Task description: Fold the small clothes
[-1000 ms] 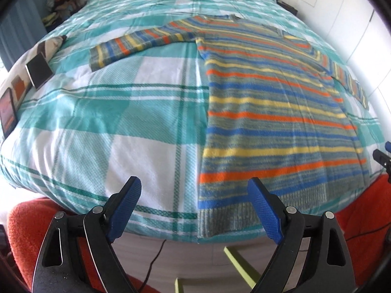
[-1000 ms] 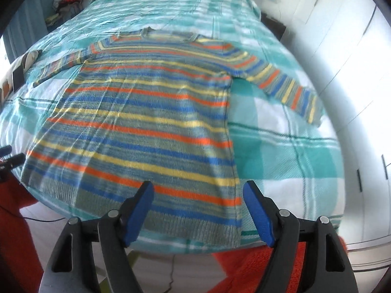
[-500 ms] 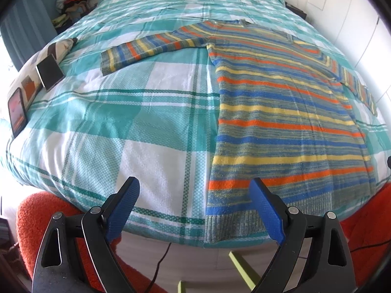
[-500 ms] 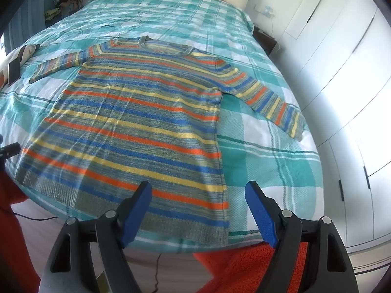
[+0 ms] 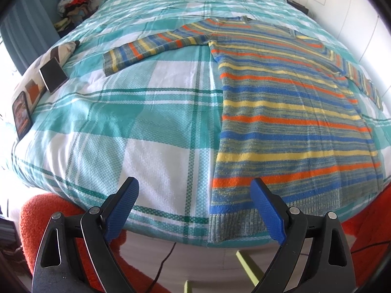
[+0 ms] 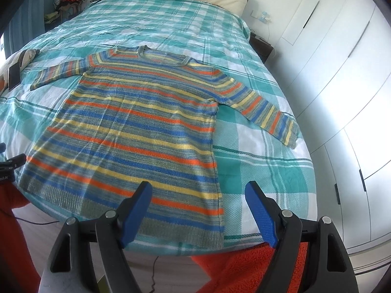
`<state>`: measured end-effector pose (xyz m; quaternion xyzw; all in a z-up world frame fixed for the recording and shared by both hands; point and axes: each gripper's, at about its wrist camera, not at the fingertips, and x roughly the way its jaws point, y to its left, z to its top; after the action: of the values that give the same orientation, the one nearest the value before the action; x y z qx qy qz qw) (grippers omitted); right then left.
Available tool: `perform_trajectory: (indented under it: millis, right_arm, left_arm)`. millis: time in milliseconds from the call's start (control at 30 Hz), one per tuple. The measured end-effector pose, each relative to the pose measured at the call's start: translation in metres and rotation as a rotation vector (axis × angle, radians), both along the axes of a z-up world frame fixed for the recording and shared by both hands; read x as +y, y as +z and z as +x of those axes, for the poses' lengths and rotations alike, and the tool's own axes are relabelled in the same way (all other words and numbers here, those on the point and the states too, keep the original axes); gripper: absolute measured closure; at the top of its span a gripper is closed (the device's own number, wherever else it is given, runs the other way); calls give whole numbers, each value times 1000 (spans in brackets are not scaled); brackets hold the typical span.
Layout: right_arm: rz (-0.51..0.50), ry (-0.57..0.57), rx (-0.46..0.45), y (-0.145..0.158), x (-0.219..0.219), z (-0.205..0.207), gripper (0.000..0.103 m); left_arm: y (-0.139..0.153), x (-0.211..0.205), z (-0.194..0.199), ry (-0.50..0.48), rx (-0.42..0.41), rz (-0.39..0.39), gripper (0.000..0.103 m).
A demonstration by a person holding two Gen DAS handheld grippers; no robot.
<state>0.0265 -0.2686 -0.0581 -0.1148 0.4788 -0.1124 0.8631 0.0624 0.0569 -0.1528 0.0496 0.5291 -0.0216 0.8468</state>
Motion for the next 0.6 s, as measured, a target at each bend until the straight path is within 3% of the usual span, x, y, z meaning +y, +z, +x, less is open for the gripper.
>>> perform_trajectory:
  millis: [600]
  right_arm:
    - [1,-6,-2,1,-2,1,25]
  left_arm:
    - [-2,-5,-2,-16,-2,46,9]
